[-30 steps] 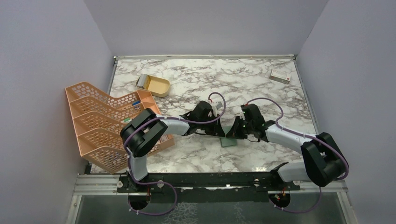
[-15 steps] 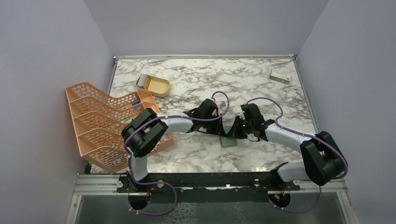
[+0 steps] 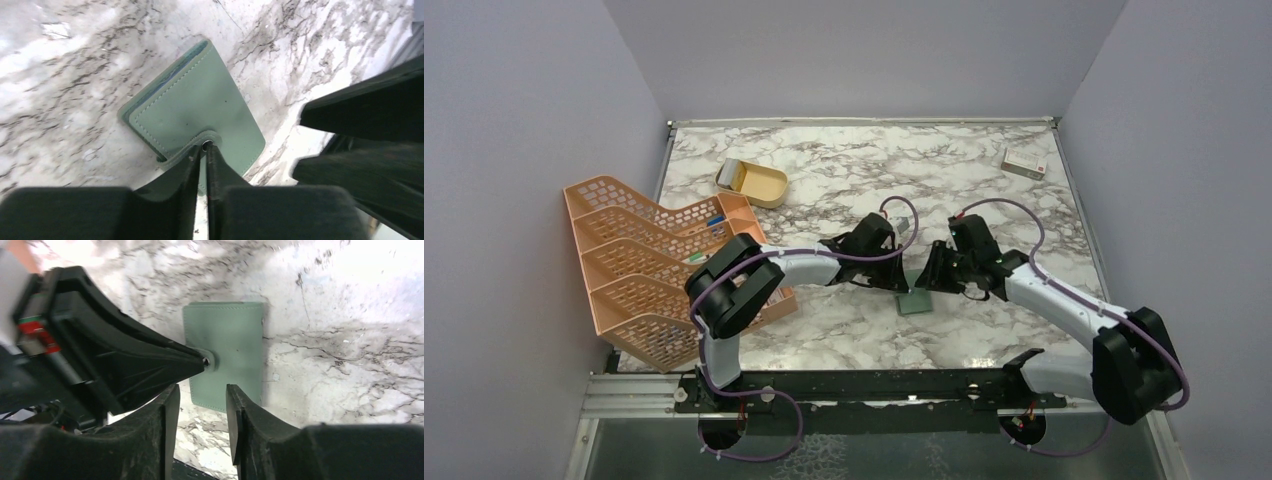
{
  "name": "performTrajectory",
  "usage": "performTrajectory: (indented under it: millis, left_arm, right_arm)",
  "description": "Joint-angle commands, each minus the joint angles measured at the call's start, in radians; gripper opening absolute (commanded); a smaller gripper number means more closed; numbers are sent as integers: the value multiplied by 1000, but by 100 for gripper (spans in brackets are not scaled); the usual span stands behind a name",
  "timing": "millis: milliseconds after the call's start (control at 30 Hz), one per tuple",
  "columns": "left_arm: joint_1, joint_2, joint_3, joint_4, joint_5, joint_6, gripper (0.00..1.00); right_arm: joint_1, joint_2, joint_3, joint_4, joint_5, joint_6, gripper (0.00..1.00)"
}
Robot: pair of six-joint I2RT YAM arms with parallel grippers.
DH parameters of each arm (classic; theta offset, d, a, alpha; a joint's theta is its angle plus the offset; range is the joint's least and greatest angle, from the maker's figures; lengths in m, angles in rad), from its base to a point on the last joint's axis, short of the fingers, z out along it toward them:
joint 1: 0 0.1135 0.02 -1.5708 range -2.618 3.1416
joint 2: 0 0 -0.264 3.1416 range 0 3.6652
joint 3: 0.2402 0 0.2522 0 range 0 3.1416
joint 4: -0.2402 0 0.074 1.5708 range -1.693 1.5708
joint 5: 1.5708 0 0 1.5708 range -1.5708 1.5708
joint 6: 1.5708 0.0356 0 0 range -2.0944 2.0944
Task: Put the credit cards into the card holder
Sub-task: Close the card holder at the center of the board, then reset both arms
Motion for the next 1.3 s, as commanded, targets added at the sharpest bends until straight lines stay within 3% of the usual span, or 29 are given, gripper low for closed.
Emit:
performTrajectory:
  millis: [0,200,233,300,467,533,600,933,1267]
  left_arm:
    - [-3,-114,-7,-48,-75,3,22]
    - [-1,-237,-8,-78,-151,17,29]
    - [-2,-256,-9,-78,-159,28,31]
    - [-3,-303,-14,-76,-174,45,34]
    - [-3,-461,8,-152,-291,99,47]
    - [-3,-535,27,-208,-351,120,60]
    - [-2,-610,46,-265,-412,145,97]
    - [-3,-965,-13,-368,-680,201,99]
    - [-3,-1052,-135,-367,-711,139,99]
  right_arm:
    - [0,-116,25,-53,38,-53,44]
    - [0,-221,3,-26,22,-94,53]
    - [-1,-227,4,-31,23,-101,65]
    - [0,-236,20,-54,33,-113,77]
    - [0,-283,92,-101,74,-141,88]
    - [0,-311,139,-120,86,-148,88]
    - [0,-339,177,-129,100,-151,88]
    - [0,-436,280,-110,182,-156,88]
    - [0,-462,192,-101,161,-68,88]
